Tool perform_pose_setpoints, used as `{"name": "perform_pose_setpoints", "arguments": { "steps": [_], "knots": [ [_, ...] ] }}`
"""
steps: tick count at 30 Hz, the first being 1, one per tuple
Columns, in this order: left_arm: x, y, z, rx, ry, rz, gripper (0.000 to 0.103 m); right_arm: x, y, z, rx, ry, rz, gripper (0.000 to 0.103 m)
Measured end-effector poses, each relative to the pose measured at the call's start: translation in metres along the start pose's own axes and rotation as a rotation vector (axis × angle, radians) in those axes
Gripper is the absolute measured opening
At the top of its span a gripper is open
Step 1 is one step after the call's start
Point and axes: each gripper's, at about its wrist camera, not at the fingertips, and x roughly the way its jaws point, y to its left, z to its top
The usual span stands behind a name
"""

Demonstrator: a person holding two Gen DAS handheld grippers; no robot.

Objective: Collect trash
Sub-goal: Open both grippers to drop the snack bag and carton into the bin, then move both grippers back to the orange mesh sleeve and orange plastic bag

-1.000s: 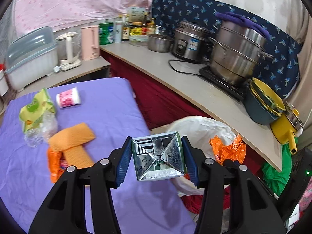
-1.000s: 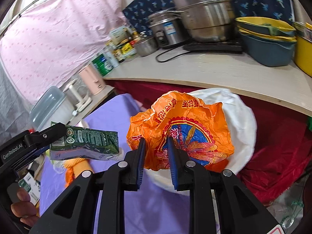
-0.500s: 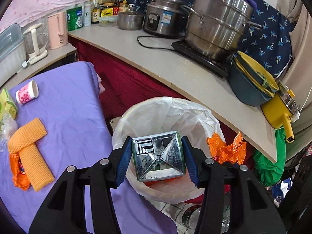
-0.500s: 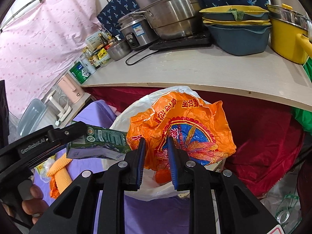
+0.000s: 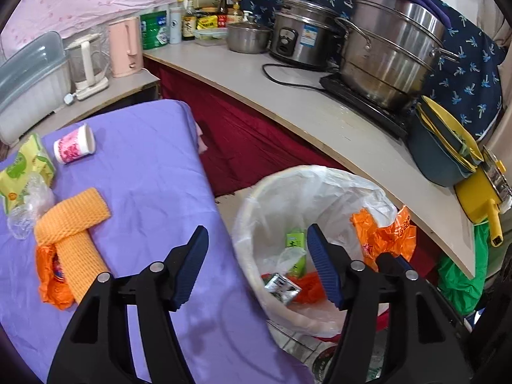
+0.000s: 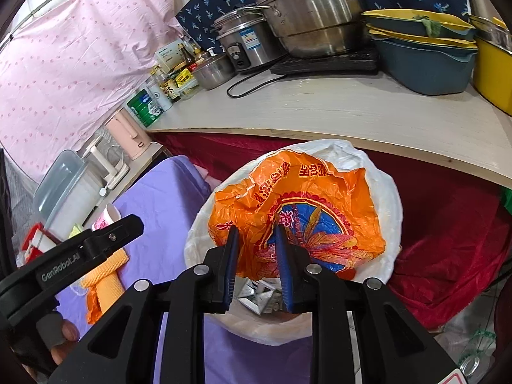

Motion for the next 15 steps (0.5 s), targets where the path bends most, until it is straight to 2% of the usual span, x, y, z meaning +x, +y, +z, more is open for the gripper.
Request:
{"name": "perform_pose_setpoints", "arguments": {
  "steps": [7, 9, 15],
  "knots": [
    [-0.009, 0.021, 0.000, -0.025, -0.018, 0.047, 0.061, 0.008, 0.014, -0.002, -0.014, 0.014, 0.010, 0.030],
    [-0.009, 0.026, -0.001, -0.031, -0.019, 0.054, 0.061, 0.007, 0.017, -0.003, -0.016, 0.007, 0.008, 0.034],
    [-0.015, 0.038, -0.006, -0.047, -0.027, 0.074, 0.062, 0.005, 0.025, -0.002, -0.027, 0.003, 0.007, 0.035]
  ]
}}
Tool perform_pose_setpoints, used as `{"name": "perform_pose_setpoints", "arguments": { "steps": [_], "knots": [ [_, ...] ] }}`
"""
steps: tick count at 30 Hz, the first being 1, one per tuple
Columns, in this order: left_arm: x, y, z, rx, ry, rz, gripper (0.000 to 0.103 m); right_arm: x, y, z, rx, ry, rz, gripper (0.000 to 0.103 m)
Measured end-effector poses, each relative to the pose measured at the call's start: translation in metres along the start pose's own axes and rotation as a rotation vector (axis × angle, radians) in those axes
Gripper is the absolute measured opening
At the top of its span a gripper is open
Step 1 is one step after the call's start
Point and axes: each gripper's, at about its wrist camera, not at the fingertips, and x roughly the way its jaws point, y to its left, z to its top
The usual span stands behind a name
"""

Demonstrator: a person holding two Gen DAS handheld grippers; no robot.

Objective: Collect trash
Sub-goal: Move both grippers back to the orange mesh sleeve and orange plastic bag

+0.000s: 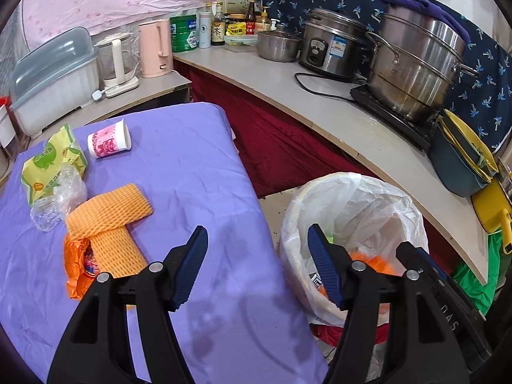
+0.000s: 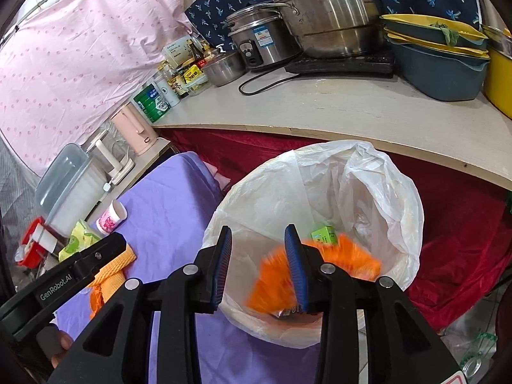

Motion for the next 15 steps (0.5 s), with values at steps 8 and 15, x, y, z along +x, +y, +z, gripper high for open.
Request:
{"name": "perform_pose_setpoints", "arguments": {
  "steps": [8, 15],
  "knots": [
    [-0.010, 0.020, -0.002, -0.019, -0.019, 0.025, 0.062, -0.003, 0.021, -0.002, -0.026, -0.002, 0.017, 0.035],
    [-0.017, 0.048, -0.004, -0.057, -0.024, 0.054, 0.062, 0.002, 0.052, -0.011, -0.078, 0.021, 0.046, 0.035]
  ]
}}
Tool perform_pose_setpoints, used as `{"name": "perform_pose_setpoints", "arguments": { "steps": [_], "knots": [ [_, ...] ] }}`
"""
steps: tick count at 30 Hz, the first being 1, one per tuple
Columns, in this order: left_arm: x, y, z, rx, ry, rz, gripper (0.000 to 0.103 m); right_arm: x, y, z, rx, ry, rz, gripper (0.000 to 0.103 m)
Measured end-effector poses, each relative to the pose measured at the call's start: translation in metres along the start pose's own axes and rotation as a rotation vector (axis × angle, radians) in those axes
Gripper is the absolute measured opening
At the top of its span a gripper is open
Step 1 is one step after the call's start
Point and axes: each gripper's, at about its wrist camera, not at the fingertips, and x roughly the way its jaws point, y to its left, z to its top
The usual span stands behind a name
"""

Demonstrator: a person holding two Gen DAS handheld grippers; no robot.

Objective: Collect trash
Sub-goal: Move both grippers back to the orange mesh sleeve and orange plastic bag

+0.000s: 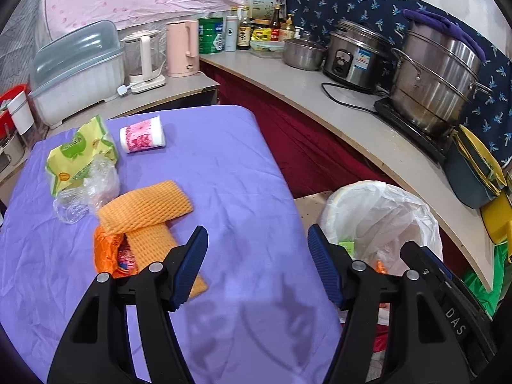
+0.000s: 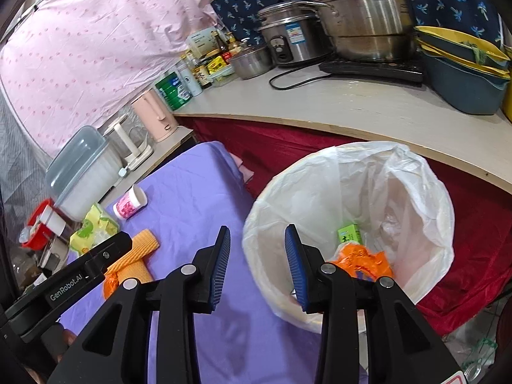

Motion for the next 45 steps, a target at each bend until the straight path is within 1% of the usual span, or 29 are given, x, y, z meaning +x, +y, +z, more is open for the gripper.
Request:
{"name": "perform_pose_setpoints", "arguments": {
  "steps": [1, 2, 3, 8, 12, 15, 17, 20, 24, 30, 35, 38, 40, 45],
  "knots": [
    [-0.001, 0.006, -0.001, -0.009, 0.001, 0.005, 0.063, 0.001, 0.005, -0.002, -0.006, 0.003, 0.005, 0.035],
    [-0.002, 0.011, -0.001, -0.017, 0.002, 0.012, 0.068, 0.002, 0.010, -0.003, -0.014, 0.007, 0.010, 0.036],
    [-0.002, 0.016, -0.002, -0.025, 0.000, 0.022, 0.069, 0.003, 0.016, -0.006, -0.025, 0.011, 0.015, 0.037],
    [-0.008, 0.052, -0.009, -0.068, -0.004, 0.062, 0.069, 0.012, 0.046, -0.020, -0.078, 0.045, 0.044, 0.038],
    [-0.009, 0.082, -0.013, -0.109, 0.004, 0.102, 0.072, 0.020, 0.070, -0.030, -0.116, 0.070, 0.068, 0.038],
    [-0.009, 0.111, -0.020, -0.144, 0.019, 0.145, 0.074, 0.028, 0.090, -0.039, -0.142, 0.094, 0.089, 0.038],
    [-0.008, 0.126, -0.024, -0.165, 0.031, 0.160, 0.074, 0.033, 0.103, -0.046, -0.158, 0.110, 0.100, 0.038],
    [-0.005, 0.150, -0.031, -0.209, 0.051, 0.179, 0.078, 0.042, 0.118, -0.055, -0.178, 0.135, 0.112, 0.038],
    [-0.001, 0.171, -0.039, -0.234, 0.071, 0.201, 0.079, 0.054, 0.135, -0.065, -0.201, 0.165, 0.127, 0.040],
    [0.009, 0.188, -0.046, -0.267, 0.103, 0.201, 0.080, 0.073, 0.156, -0.080, -0.235, 0.209, 0.143, 0.048],
    [0.020, 0.195, -0.052, -0.288, 0.136, 0.177, 0.081, 0.089, 0.165, -0.092, -0.251, 0.250, 0.148, 0.054],
    [0.025, 0.200, -0.054, -0.303, 0.146, 0.171, 0.082, 0.099, 0.166, -0.097, -0.250, 0.275, 0.149, 0.054],
    [0.028, 0.203, -0.054, -0.310, 0.153, 0.154, 0.086, 0.107, 0.167, -0.100, -0.252, 0.293, 0.154, 0.054],
    [0.035, 0.200, -0.054, -0.295, 0.159, 0.164, 0.086, 0.118, 0.167, -0.104, -0.266, 0.311, 0.146, 0.054]
  ]
}}
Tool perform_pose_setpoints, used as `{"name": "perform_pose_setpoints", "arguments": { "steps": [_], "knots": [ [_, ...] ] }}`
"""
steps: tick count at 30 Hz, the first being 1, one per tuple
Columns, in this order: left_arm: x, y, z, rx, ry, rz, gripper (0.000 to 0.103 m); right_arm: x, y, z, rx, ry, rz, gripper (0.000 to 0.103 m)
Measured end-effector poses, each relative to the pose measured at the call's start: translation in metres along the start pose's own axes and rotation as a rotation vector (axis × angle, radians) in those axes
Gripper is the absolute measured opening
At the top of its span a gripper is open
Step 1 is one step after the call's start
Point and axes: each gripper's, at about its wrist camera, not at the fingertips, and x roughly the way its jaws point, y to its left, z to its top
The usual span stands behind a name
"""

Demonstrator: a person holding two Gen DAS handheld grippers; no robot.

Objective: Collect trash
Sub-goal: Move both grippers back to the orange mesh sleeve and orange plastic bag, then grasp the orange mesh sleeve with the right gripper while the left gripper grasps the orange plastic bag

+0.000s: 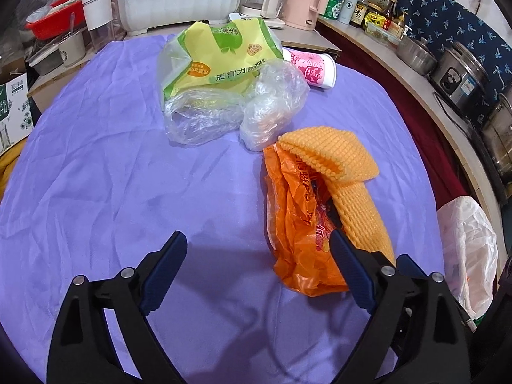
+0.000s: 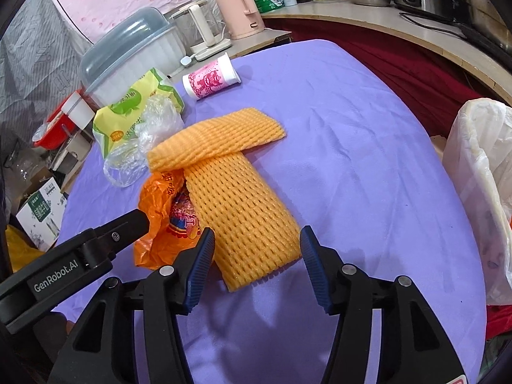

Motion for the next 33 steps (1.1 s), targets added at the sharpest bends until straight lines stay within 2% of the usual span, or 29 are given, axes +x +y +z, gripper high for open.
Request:
{"name": "perform_pose_setpoints", "arguments": {
  "steps": [2, 6, 13, 15, 17, 18, 20, 21, 22, 27, 33],
  "knots": [
    [0.006, -0.001, 0.000, 0.000, 0.014, 0.004, 0.086, 0.002, -0.001, 0.000, -0.001, 0.003, -0.004, 0.053],
    [0.014, -0.005, 0.001, 0.004, 0.027, 0.006, 0.086, 0.004, -0.004, 0.000, -0.026, 0.004, -0.030, 0.039],
    [0.028, -0.019, 0.002, 0.028, 0.042, 0.017, 0.084, 0.001, -0.014, -0.002, -0.021, 0.002, -0.028, 0.027],
    [0.034, -0.023, 0.002, 0.036, 0.062, 0.012, 0.070, 0.000, -0.016, -0.002, -0.020, 0.004, -0.025, 0.023],
    [0.035, -0.027, 0.001, 0.046, 0.060, 0.024, 0.064, -0.002, -0.018, -0.002, -0.017, 0.005, -0.020, 0.022],
    [0.035, -0.028, 0.000, 0.052, 0.057, 0.022, 0.053, -0.003, -0.019, -0.003, -0.015, 0.006, -0.017, 0.021],
    [0.034, -0.031, -0.001, 0.069, 0.062, 0.013, 0.039, -0.006, -0.021, -0.004, -0.014, 0.006, -0.014, 0.021],
    [0.033, -0.033, -0.001, 0.074, 0.066, 0.007, 0.026, -0.008, -0.022, -0.005, -0.012, 0.006, -0.012, 0.021],
    [0.032, -0.033, -0.002, 0.074, 0.069, 0.003, 0.022, -0.010, -0.024, -0.005, -0.011, 0.007, -0.009, 0.021],
    [0.019, -0.034, -0.004, 0.074, 0.057, -0.019, 0.017, -0.023, -0.024, -0.007, -0.014, -0.007, 0.000, 0.020],
    [-0.011, -0.029, -0.006, 0.068, 0.008, -0.022, 0.016, -0.050, -0.019, -0.004, -0.028, -0.057, 0.009, 0.020]
  ]
}}
